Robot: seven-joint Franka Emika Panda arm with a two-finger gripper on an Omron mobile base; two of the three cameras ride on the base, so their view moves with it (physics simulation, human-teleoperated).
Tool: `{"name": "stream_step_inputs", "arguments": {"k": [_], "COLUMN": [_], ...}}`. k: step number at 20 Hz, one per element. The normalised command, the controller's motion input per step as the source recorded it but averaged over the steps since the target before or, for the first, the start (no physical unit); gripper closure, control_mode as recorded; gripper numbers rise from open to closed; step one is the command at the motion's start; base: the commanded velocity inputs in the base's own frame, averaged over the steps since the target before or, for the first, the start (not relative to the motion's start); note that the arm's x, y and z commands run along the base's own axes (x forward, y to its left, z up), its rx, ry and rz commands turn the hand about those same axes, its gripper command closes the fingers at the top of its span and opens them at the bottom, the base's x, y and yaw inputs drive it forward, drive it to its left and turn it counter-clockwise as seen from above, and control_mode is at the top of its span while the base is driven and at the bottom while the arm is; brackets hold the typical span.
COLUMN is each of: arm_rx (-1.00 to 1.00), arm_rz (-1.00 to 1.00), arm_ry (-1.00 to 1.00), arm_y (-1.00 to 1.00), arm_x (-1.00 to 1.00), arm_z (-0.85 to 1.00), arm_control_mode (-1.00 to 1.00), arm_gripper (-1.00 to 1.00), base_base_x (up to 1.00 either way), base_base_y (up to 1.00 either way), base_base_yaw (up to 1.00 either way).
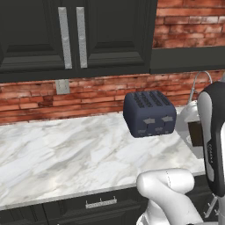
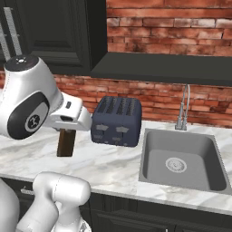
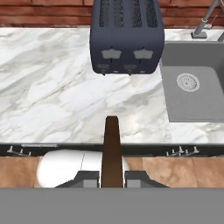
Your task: Start the toaster. Once the lever pops up, take the bread to the plate on the dining counter.
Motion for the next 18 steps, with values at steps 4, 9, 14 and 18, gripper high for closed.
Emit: {"name": "stream_step_inputs", "arguments": {"k": [4, 9, 14, 18], "arm_rx": [0.0, 0.0, 0.0, 0.0], "arm_rz": [0.0, 0.0, 0.0, 0.0], "arm_ry": [0.0, 0.0, 0.0, 0.0], "arm_y": [0.0, 0.0, 0.0, 0.0], "arm_x": [-0.02, -0.06, -0.02, 0.0], "arm_z": [-0.11, -0.01, 0.0, 0.0], "arm_control_mode": [-1.0, -1.0, -1.0, 1.0], "arm_gripper": [1.0, 1.0, 1.0, 1.0], "base_base_x": [0.0, 0.0, 0.0, -0.26], "base_base_y": [0.0, 0.0, 0.0, 0.0], "base_base_yaw": [0.0, 0.0, 0.0, -0.01]}}
